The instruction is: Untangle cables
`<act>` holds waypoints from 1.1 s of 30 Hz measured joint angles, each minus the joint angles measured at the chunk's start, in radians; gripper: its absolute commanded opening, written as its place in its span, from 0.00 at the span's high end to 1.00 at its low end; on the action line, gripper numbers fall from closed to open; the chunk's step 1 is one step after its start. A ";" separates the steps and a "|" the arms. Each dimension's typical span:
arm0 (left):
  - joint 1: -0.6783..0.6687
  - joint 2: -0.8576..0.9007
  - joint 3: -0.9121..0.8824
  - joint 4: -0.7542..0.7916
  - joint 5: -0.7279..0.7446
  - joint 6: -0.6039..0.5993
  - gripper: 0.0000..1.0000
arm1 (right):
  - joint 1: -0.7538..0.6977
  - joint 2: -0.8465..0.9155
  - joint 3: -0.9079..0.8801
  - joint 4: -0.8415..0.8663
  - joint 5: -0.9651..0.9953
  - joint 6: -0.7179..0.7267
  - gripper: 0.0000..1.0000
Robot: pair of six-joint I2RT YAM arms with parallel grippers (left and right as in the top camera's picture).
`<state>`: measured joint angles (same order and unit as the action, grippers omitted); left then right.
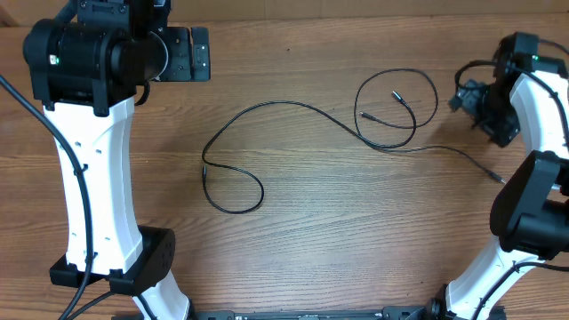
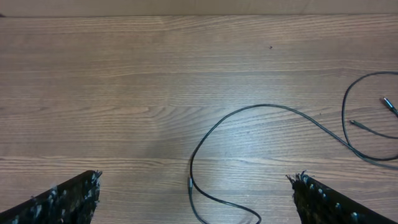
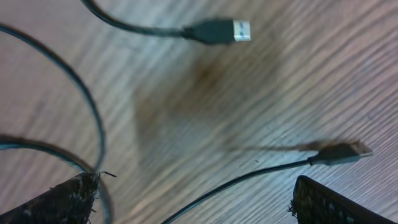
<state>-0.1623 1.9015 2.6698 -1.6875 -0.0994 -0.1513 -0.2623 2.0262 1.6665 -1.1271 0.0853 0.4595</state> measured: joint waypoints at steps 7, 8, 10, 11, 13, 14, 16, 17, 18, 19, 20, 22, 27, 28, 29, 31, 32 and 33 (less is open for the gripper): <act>0.000 0.000 0.000 0.000 -0.003 0.000 0.00 | 0.000 0.000 -0.080 0.064 0.000 0.008 0.00; 0.000 0.000 0.000 0.000 -0.003 0.000 0.01 | 0.000 0.000 -0.095 0.074 0.000 0.008 0.00; 0.000 0.000 0.000 0.000 -0.003 0.000 0.00 | 0.000 0.000 -0.122 0.096 0.000 0.008 0.00; 0.000 0.000 0.000 0.000 -0.003 0.000 0.00 | 0.000 0.000 -0.137 0.111 0.000 0.008 0.00; 0.000 0.000 0.000 0.000 -0.003 0.000 0.00 | 0.000 0.000 -0.167 0.142 0.000 0.008 0.00; 0.000 0.000 0.000 0.000 -0.003 0.000 0.01 | 0.000 0.000 -0.181 0.156 0.000 0.009 0.00; 0.000 0.000 0.000 0.000 -0.003 0.000 0.00 | 0.000 0.000 -0.207 0.187 0.000 0.009 0.00; 0.000 0.000 0.000 0.000 -0.003 0.000 0.00 | 0.000 0.000 -0.224 0.216 0.000 0.010 0.00; 0.000 0.000 0.000 0.000 -0.003 0.000 0.00 | 0.000 0.000 -0.236 0.238 0.000 0.011 0.00; 0.000 0.000 0.000 0.000 -0.003 0.000 0.00 | 0.000 0.000 -0.243 0.251 0.000 0.011 0.00; 0.000 0.000 0.000 0.000 -0.003 0.000 0.00 | 0.000 0.000 -0.245 0.256 0.000 0.011 0.00; 0.000 0.000 0.000 0.000 -0.003 0.000 0.00 | 0.000 0.000 -0.251 0.266 0.001 0.011 0.00; 0.000 0.000 0.000 0.000 -0.003 0.000 0.00 | 0.000 0.000 -0.253 0.298 0.000 0.011 0.00; 0.000 0.000 0.000 0.000 -0.003 0.000 0.00 | 0.000 0.000 -0.253 0.303 0.000 0.011 0.00; 0.000 0.000 0.000 0.000 -0.003 0.000 0.00 | 0.000 0.000 -0.253 0.307 0.000 0.011 0.02; 0.000 0.000 0.000 0.000 -0.003 0.000 0.00 | 0.000 0.005 -0.253 0.317 0.001 0.011 0.10; 0.000 0.000 0.000 0.000 -0.003 0.000 0.00 | 0.000 0.012 -0.253 0.323 0.002 0.009 0.18; 0.000 0.000 0.000 0.000 -0.003 0.000 0.00 | 0.000 0.022 -0.253 0.327 0.001 0.005 0.27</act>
<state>-0.1623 1.9015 2.6698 -1.6878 -0.1024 -0.1516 -0.2619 2.0480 1.4136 -0.7998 0.0860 0.4648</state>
